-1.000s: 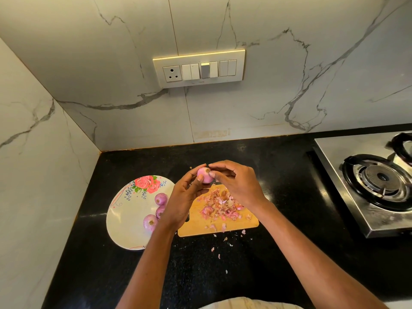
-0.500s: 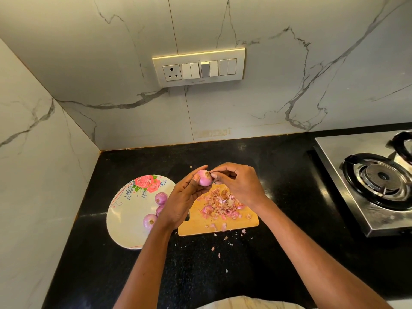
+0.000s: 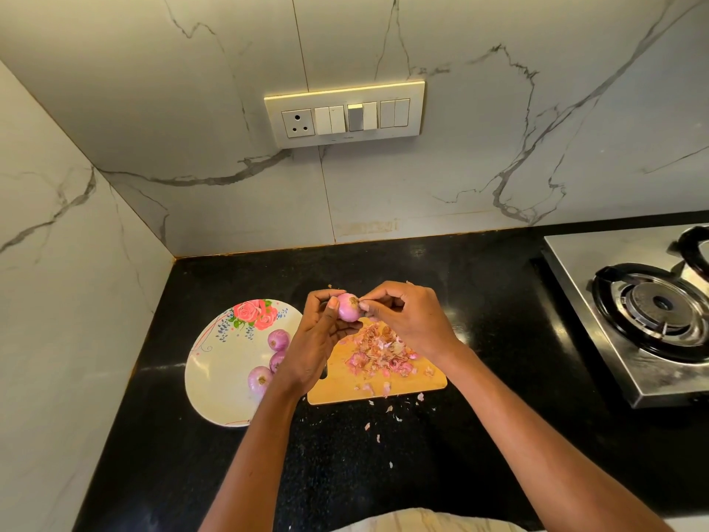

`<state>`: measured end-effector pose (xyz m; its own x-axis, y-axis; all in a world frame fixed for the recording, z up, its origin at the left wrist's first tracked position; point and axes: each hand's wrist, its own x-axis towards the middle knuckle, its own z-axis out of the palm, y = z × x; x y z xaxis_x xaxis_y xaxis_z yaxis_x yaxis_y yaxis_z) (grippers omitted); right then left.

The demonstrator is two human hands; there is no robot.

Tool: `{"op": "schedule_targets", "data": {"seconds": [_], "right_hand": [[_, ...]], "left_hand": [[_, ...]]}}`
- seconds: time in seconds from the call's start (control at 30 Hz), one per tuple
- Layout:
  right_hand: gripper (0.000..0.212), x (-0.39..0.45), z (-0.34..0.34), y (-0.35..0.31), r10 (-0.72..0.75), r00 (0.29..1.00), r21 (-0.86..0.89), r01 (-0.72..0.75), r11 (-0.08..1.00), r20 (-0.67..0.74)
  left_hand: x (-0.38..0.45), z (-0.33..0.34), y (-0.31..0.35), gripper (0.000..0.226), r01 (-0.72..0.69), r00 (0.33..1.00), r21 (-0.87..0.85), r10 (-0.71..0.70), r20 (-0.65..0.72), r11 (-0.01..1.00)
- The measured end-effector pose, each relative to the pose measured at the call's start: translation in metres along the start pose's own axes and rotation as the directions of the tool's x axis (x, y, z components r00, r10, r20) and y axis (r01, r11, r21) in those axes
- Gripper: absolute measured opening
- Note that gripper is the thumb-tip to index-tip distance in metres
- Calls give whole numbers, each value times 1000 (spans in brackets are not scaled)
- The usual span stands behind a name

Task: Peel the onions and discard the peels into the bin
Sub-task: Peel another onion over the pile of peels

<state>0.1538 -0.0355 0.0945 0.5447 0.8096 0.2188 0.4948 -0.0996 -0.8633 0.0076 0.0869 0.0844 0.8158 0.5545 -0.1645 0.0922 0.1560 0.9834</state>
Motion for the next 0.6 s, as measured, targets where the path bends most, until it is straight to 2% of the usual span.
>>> {"op": "schedule_targets", "data": {"seconds": [0.17,0.3,0.37,0.6], "right_hand": [[12,-5,2,-5,2,1000,14,-2,1000,-23],[30,-3,2,-4,-29,999,25,28,999,36],[33,-3,3,-2,-40,998,0,40,999,38],[26,-1,-5,-4,-22,998,-14,22,1000,51]], "left_hand": [[0,0,-2,38,15,1000,-26,-15,-3,1000],[1,2,0,46,32,999,-27,-32,-15,999],[1,3,2,49,37,999,-16,-37,-15,999],[0,1,3,44,-29,998,101,23,55,995]]}}
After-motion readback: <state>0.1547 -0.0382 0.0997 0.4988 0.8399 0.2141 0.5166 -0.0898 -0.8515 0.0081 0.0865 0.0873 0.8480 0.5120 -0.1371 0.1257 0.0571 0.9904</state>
